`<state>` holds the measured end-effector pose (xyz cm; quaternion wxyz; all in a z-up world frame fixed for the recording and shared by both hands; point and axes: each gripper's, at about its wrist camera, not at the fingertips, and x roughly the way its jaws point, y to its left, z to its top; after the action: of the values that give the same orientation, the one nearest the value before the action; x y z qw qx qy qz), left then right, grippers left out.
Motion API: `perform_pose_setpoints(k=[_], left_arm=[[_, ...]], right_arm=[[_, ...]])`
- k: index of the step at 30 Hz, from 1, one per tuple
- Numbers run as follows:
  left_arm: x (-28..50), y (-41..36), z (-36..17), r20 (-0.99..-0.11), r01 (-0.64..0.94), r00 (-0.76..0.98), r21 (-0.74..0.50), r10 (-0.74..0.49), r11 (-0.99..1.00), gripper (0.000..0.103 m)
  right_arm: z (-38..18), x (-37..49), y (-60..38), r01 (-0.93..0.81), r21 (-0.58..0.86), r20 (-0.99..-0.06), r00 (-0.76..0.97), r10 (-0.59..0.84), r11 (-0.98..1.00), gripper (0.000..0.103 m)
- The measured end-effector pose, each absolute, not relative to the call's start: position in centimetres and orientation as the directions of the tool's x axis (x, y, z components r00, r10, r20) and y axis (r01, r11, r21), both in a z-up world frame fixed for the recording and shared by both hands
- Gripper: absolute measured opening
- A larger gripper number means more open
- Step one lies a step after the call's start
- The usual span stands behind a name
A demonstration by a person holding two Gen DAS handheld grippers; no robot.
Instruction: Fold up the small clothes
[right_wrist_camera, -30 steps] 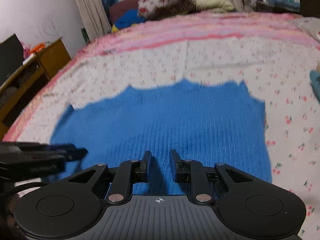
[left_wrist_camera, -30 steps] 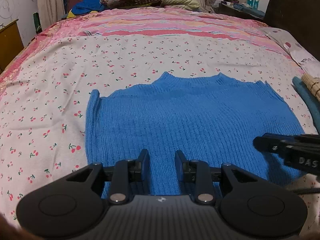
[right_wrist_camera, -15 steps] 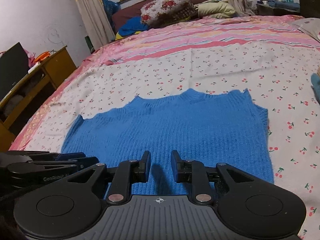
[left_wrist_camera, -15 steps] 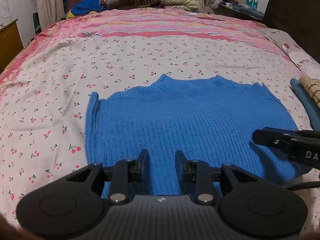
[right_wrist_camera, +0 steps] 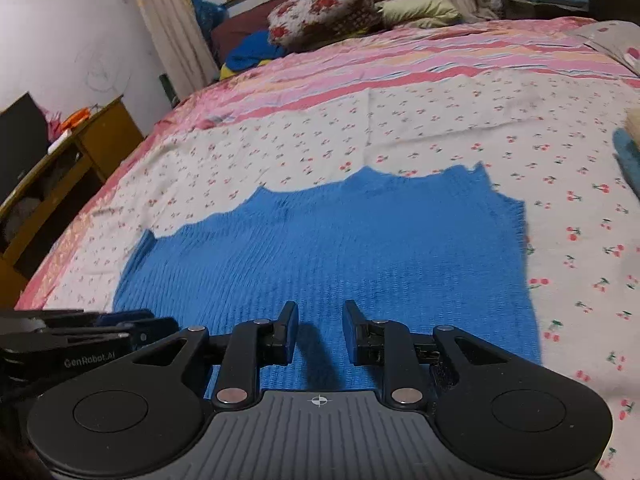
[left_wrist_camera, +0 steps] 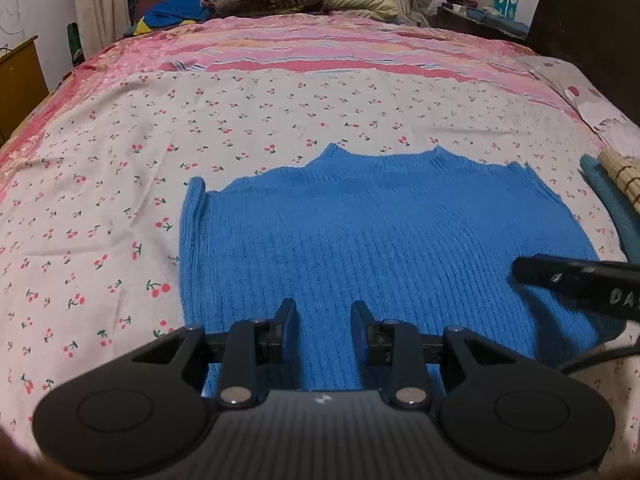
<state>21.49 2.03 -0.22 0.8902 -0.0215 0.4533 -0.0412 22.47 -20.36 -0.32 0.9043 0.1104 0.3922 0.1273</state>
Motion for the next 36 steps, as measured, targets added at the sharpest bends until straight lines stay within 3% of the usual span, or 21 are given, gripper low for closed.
perform_pose_setpoints(k=[4, 7, 12, 16, 28, 31, 32, 33, 36], left_arm=[[21.3, 1.8, -0.1, -0.808, 0.058, 0.582, -0.069, -0.09, 0.996, 0.037], [20.7, 1.7, 0.3, -0.801, 0.067, 0.589, -0.084, -0.108, 0.994, 0.037], [19.3, 1.2, 0.4, -0.781, 0.094, 0.608, -0.109, -0.144, 0.99, 0.037], [18.8, 0.1, 0.0, -0.78, 0.125, 0.605, -0.104, -0.158, 0.987, 0.037], [17.9, -0.3, -0.2, -0.762, 0.167, 0.617, -0.115, -0.195, 0.979, 0.037], [17.9, -0.4, -0.7, -0.772, 0.173, 0.605, -0.114, -0.197, 0.978, 0.037], [17.8, -0.4, -0.9, -0.774, 0.173, 0.601, -0.118, -0.2, 0.978, 0.037], [17.8, -0.3, -1.0, -0.773, 0.173, 0.601, -0.123, -0.203, 0.977, 0.037], [17.5, 0.2, -0.9, -0.768, 0.168, 0.603, -0.142, -0.216, 0.975, 0.037]], right_arm=[[0.4, 21.9, -21.8, -0.112, 0.306, -0.667, 0.683, 0.298, 0.945, 0.027], [0.7, 21.3, -23.3, -0.06, 0.302, -0.658, 0.709, 0.254, 0.951, 0.034], [-0.4, 20.3, -27.7, 0.094, 0.34, -0.668, 0.725, 0.169, 0.936, 0.056], [-1.8, 20.3, -30.5, 0.181, 0.404, -0.678, 0.717, 0.16, 0.897, 0.057], [-4.9, 24.7, -30.2, 0.113, 0.609, -0.599, 0.714, 0.362, 0.785, 0.057], [-4.8, 25.4, -30.1, 0.121, 0.635, -0.591, 0.712, 0.379, 0.763, 0.048], [-4.5, 25.3, -30.1, 0.122, 0.647, -0.588, 0.708, 0.391, 0.752, 0.033], [-4.0, 25.1, -30.2, 0.121, 0.659, -0.584, 0.705, 0.403, 0.742, 0.026], [-2.0, 24.3, -29.7, 0.088, 0.699, -0.542, 0.713, 0.445, 0.71, 0.024]])
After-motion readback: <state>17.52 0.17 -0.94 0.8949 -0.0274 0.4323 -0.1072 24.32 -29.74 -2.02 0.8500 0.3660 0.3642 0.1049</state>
